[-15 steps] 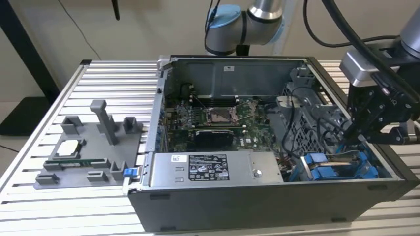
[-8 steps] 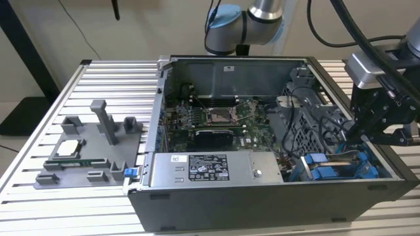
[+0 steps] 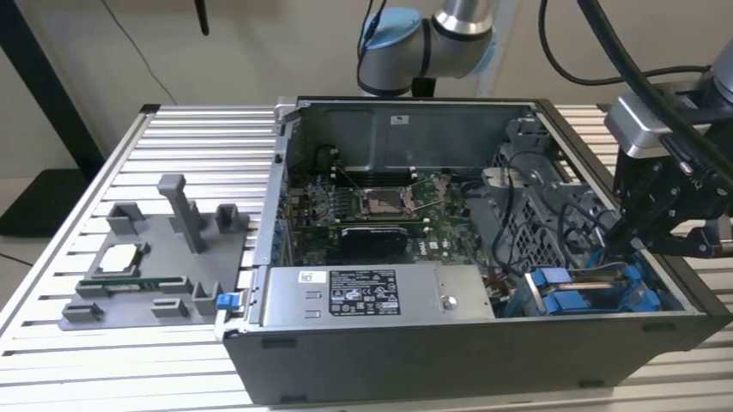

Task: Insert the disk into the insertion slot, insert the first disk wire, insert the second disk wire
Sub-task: 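Insert the first disk wire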

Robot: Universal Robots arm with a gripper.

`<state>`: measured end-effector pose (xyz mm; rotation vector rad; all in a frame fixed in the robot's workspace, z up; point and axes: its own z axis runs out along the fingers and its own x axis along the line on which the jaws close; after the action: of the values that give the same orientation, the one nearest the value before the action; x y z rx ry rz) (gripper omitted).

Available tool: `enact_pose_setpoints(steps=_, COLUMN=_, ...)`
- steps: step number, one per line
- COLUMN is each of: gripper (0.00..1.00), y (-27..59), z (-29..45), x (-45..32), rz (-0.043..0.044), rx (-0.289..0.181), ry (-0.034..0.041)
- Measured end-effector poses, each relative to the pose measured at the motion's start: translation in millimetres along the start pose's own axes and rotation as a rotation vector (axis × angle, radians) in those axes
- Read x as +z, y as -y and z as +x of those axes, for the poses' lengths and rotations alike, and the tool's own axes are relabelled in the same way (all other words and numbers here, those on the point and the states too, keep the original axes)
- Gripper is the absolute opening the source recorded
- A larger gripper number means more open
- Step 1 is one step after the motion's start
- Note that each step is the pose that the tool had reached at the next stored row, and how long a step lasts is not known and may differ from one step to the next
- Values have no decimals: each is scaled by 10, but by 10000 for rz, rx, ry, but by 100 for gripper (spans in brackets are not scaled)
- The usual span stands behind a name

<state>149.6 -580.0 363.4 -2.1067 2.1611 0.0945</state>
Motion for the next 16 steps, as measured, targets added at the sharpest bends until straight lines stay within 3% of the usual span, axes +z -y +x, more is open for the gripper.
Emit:
enact_pose_setpoints(steps=6, gripper=0, y=13, z=15, x=48, rz=-160, rx=152, ry=-13)
enact_pose_setpoints(steps=16, gripper=0, y=60, z=38, x=70, rz=-191, rx=191, ry=-19)
